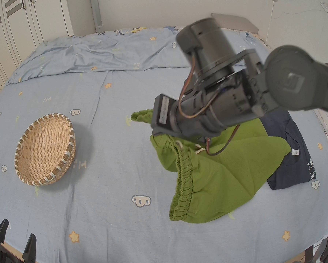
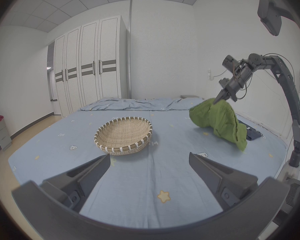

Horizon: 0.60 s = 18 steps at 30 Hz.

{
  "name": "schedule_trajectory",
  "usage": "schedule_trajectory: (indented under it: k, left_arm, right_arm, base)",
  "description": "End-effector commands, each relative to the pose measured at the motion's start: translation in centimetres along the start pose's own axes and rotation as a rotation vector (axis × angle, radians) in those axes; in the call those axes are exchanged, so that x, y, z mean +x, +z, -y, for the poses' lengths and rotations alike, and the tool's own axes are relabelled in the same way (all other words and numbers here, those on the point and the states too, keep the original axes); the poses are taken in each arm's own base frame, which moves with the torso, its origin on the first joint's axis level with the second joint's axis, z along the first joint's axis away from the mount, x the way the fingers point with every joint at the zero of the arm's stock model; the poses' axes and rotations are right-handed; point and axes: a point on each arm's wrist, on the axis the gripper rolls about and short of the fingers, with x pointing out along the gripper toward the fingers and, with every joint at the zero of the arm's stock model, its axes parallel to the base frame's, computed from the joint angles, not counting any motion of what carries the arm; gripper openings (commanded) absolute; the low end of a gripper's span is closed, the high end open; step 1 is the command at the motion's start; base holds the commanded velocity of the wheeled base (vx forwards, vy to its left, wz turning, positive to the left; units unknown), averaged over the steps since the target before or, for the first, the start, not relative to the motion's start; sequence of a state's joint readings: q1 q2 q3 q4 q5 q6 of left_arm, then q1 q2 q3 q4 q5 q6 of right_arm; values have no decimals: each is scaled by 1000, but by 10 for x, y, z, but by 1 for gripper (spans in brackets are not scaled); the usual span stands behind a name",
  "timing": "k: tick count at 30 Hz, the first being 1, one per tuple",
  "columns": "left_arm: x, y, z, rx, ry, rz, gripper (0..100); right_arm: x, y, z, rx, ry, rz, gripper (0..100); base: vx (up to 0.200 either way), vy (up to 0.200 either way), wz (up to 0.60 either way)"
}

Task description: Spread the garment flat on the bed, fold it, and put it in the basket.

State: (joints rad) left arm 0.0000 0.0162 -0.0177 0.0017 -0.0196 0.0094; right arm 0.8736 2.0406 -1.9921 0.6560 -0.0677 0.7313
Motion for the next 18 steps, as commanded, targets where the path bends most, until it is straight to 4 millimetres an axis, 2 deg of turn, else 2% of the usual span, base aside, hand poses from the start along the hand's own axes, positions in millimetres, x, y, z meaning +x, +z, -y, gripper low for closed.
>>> schedule_trajectory:
  k: [1, 3, 6, 7, 18]
  left_arm:
    - [1, -5, 0, 0, -1, -15, 100]
    - [1, -5, 0, 0, 0, -14, 100]
    - [1, -5, 0, 1, -1, -14, 100]
    - [1, -5, 0, 3, -2, -14, 100]
    - [1, -5, 0, 1, -2, -15, 100]
  right_arm:
    - [61, -21, 8, 45, -96, -104, 0]
    - [69, -26, 10, 46, -118, -126, 0]
    - [71, -29, 13, 42, -142, -151, 0]
    - [70, -29, 14, 41, -147, -159, 100]
    - [68, -30, 14, 22, -154, -163, 100]
  base:
    - [0, 0, 0]
    - [0, 0, 0]
    - [0, 0, 0]
    - [0, 0, 0]
    - [0, 0, 0]
